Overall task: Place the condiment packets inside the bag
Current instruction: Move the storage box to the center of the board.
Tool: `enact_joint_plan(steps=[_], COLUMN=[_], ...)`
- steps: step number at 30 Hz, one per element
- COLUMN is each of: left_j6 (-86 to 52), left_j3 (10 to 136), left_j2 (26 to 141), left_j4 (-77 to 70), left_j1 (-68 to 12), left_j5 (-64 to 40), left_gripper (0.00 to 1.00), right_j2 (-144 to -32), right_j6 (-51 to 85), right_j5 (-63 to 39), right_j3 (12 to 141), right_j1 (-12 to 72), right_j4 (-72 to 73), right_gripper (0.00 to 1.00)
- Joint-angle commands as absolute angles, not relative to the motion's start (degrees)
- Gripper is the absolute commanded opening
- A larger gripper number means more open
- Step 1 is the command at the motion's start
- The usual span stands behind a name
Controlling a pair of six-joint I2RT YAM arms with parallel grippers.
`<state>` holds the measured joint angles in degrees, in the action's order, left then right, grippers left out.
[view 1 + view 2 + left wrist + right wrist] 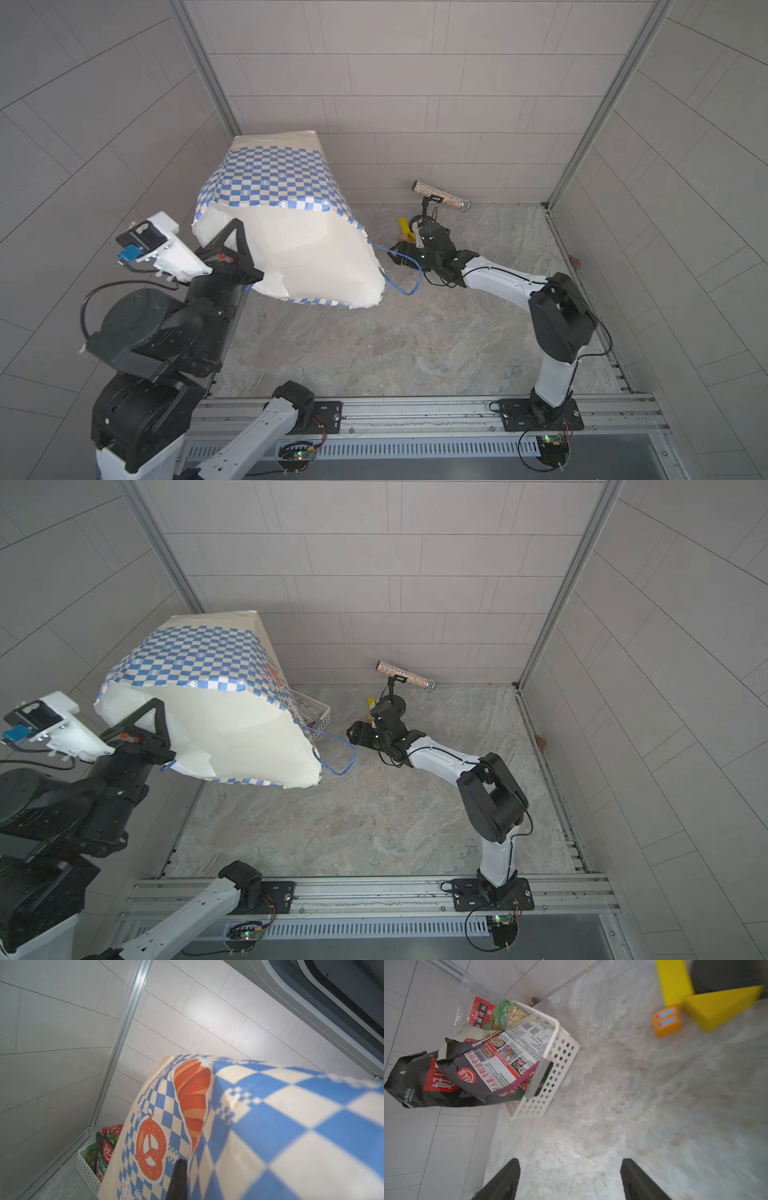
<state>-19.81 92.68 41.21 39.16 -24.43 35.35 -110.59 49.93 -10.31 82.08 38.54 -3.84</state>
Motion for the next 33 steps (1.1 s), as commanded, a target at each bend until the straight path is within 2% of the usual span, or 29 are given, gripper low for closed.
enact_joint_plan(steps=[1,10,19,22,25,33], left_j6=[-14.87,-10.45,-9.16,-8.86,-8.84,-9.25], left_j3=[93.14,92.37,92.84,93.07,92.93,93.07], left_j2=[40.02,37.30,35.86,35.82,35.53,35.51], left_j4=[40.33,43.57,45.45,46.11,46.07,46.88], left_j1=[-24.17,-24.18,-24.18,-24.17,-24.17,-24.17], left_j5=[41.95,46.16,46.29,45.98,46.05,45.09], left_gripper=[0.00,0.00,0.00,0.00,0.00,0.00], right_j2=[-117.16,-139.16,-153.42,-155.84,-156.81,-163.80], right_j6=[50.21,50.48,55.78,57.47,58.70,62.81], right_j5=[-8.27,-2.87,1.37,0.63,0.71,1.78], right_j3=[92.39,120.39,140.01,142.51,143.07,150.62], right_j1=[40.01,40.96,40.36,40.31,40.58,41.40], right_j4=[-5.99,-9.21,-12.58,-12.71,-12.15,-16.41], right_gripper=[0.77,0.74,0.55,0.46,0.42,0.39])
